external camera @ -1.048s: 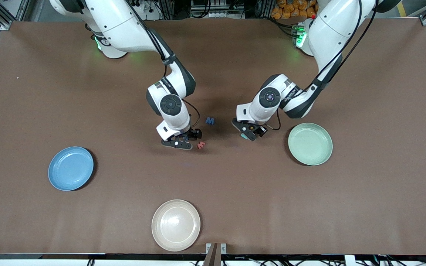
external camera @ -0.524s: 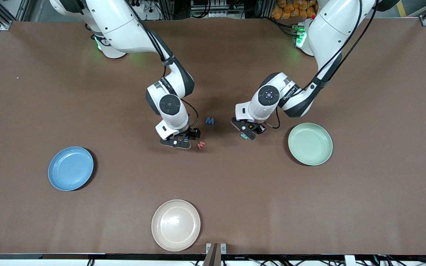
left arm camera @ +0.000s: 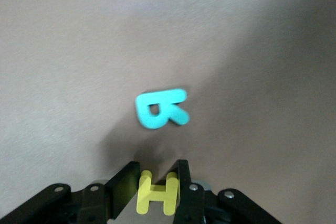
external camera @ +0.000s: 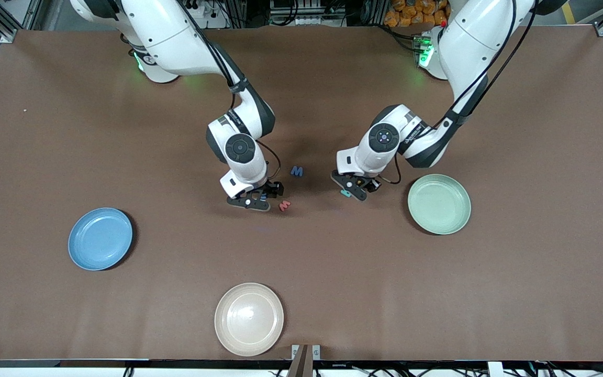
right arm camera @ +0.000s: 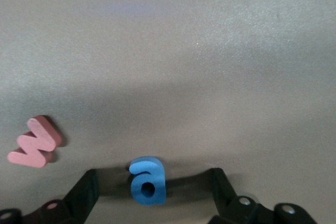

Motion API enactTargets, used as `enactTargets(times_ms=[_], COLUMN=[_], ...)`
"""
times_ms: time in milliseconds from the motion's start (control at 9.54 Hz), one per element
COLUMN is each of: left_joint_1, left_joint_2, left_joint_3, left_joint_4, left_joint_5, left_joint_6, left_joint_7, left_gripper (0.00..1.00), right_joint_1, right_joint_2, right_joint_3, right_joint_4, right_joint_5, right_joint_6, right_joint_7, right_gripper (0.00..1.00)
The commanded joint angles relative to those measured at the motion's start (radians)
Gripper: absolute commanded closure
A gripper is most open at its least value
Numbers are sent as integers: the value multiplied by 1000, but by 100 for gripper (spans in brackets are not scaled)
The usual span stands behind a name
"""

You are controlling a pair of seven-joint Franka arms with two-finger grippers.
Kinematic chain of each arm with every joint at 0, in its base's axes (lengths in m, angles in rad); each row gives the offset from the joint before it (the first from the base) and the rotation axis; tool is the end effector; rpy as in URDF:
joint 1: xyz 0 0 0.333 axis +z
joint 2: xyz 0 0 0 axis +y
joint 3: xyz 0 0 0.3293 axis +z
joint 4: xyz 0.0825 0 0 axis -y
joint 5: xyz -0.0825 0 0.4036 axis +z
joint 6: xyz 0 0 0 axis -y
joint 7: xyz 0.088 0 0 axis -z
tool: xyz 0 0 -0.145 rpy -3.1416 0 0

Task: Sort upper and lower case letters into plates
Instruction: 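Grasp the yellow H with the left gripper while the right grasps the a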

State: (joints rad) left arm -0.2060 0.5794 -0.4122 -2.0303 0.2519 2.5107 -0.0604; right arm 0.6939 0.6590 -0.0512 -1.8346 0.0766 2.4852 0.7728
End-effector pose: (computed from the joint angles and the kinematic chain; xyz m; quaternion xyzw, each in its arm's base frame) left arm 0.4937 -0.3560 0.1325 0.9369 -0.3470 -0.0289 0.0315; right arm 0.5297 0.3991 0.1256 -0.9959 0.0901 0.0075 0.0035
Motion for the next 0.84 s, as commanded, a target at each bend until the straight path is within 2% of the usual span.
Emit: enactTargets(times_ms=[0, 419, 734], left_joint_1=[0, 25, 169], left_joint_2=[-27, -45, -50], left_joint_3=[0, -2, -5], left_joint_4=[18, 73, 125], left_joint_5=[26, 24, 23], left_joint_6=[-73, -179, -246], left_joint_7=[-27, 26, 299], left_gripper=[88, 88, 88], right_joint_1=[9, 0, -39], right_joint_2=[-19, -54, -96], right_joint_3=[-7, -7, -12], right_joint_4=[-12, -12, -14], right_joint_5=[22, 22, 20], right_joint_6=[9, 1, -5], right_joint_7=[16, 10, -10], right_gripper=[100, 100, 100])
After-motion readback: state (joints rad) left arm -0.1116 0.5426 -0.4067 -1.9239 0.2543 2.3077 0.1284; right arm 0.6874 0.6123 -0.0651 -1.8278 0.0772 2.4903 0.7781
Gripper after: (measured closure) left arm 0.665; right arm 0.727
